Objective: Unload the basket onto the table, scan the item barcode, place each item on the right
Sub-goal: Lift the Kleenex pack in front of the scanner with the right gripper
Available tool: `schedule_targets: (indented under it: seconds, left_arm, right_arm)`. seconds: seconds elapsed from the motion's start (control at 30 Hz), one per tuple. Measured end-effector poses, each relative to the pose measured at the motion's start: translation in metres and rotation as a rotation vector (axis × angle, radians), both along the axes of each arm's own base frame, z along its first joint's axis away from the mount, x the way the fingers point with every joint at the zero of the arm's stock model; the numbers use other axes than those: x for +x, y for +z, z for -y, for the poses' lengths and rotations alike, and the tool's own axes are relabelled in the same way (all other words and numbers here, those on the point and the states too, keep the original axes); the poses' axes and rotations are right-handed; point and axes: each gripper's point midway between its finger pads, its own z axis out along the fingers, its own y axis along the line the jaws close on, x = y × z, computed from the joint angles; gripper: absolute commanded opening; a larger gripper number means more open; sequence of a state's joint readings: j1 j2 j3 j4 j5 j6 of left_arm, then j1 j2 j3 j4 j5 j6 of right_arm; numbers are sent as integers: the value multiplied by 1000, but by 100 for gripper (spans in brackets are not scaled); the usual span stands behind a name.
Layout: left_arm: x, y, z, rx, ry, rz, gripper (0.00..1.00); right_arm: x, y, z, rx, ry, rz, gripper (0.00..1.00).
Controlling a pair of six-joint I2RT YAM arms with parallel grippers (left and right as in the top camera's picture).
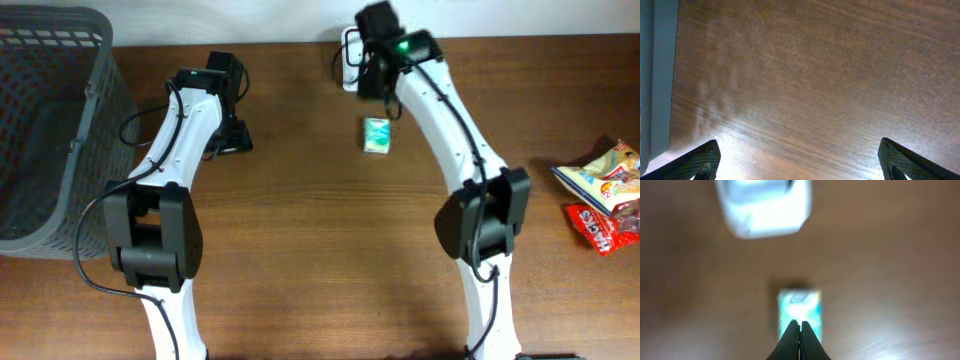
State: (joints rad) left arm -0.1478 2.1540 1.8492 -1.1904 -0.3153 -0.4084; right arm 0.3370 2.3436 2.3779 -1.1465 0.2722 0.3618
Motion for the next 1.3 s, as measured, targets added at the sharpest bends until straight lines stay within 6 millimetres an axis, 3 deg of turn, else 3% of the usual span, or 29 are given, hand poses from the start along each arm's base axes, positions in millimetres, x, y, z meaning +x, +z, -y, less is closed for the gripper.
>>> schedule_targets:
  seconds: [0.1,0.17,0.2,0.23,0.27,0.33,0.37,0.47,0.57,0.67,0.87,1.07,1.3]
  left_arm:
    - [1,0,0,-2,0,6,99]
    - [1,-1,2,-13,-1,5,99]
    - [1,-1,5,-29,-2,3,99]
    - [1,-2,7,-40,-3,1,99]
    - [0,-3,13,-75,-6,-4,99]
    - [0,-4,17,-99,-8,-8,99]
    - [-1,-5,18,-107,-8,-10,99]
    - [-1,-5,21,-122,-10,-12,99]
    - [-1,-5,22,-129,-11,-13,99]
    - [-1,-5,22,-132,-11,-13,99]
    - [-1,-6,22,-133,-11,-13,99]
    - [-1,-6,22,-133,-11,-13,99]
    - [-1,-6,22,-133,-11,-13,99]
  right_arm:
    - [21,35,18,-183,-4,153,4]
    - [25,42,24,-273,13,177,8]
    - [24,43,28,-308,20,170,15]
    - [18,41,32,-331,21,142,39]
    - [10,35,35,-329,14,101,49]
    - [-6,18,35,-251,22,1,63]
    - [-9,13,29,-201,29,-18,64]
    - [-21,-8,33,-6,28,-138,64]
    - [-36,-38,44,197,5,-271,47]
    - [-47,-73,50,315,-23,-360,47]
    - [-60,-127,23,454,29,-418,44]
    - [-50,-128,8,531,76,-371,45]
    - [-42,-131,16,476,64,-335,36]
